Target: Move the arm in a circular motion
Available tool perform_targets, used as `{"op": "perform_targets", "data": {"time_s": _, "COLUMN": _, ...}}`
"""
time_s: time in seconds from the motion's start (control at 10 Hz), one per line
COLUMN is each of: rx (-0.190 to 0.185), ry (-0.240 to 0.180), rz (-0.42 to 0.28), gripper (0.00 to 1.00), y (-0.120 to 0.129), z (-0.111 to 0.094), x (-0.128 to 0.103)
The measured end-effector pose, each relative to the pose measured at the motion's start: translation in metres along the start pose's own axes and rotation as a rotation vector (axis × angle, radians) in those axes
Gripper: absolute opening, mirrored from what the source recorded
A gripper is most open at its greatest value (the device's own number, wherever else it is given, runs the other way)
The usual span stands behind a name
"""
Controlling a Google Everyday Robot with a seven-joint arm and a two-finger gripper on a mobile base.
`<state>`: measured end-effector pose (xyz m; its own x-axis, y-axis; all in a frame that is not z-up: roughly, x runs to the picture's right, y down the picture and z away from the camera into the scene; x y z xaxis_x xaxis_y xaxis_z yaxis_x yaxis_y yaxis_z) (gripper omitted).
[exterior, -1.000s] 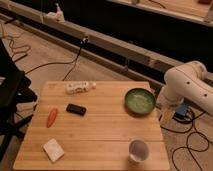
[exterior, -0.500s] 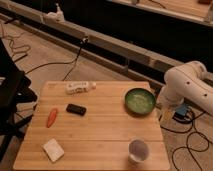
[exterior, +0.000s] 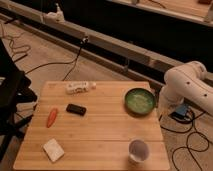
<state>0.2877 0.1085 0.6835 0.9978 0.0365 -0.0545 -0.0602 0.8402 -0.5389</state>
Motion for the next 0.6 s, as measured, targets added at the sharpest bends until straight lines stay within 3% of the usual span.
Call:
{"op": "perform_targets", "data": {"time_s": 0.1, "rx": 0.002, "ry": 0.000, "rz": 0.000, "gripper": 0.03, "y": -0.001, "z": 0.000, "x": 0.000}}
{"op": "perform_targets", "data": {"time_s": 0.3, "rx": 0.032, "ry": -0.007, "rz": -0.013, "gripper": 0.00, "y": -0.018, "z": -0.001, "x": -0.007}}
{"op": "perform_targets", "data": {"time_s": 0.6, "rx": 0.118, "ry": -0.093, "rz": -0.047, "gripper": 0.00, "y": -0.077, "z": 0.020, "x": -0.052}}
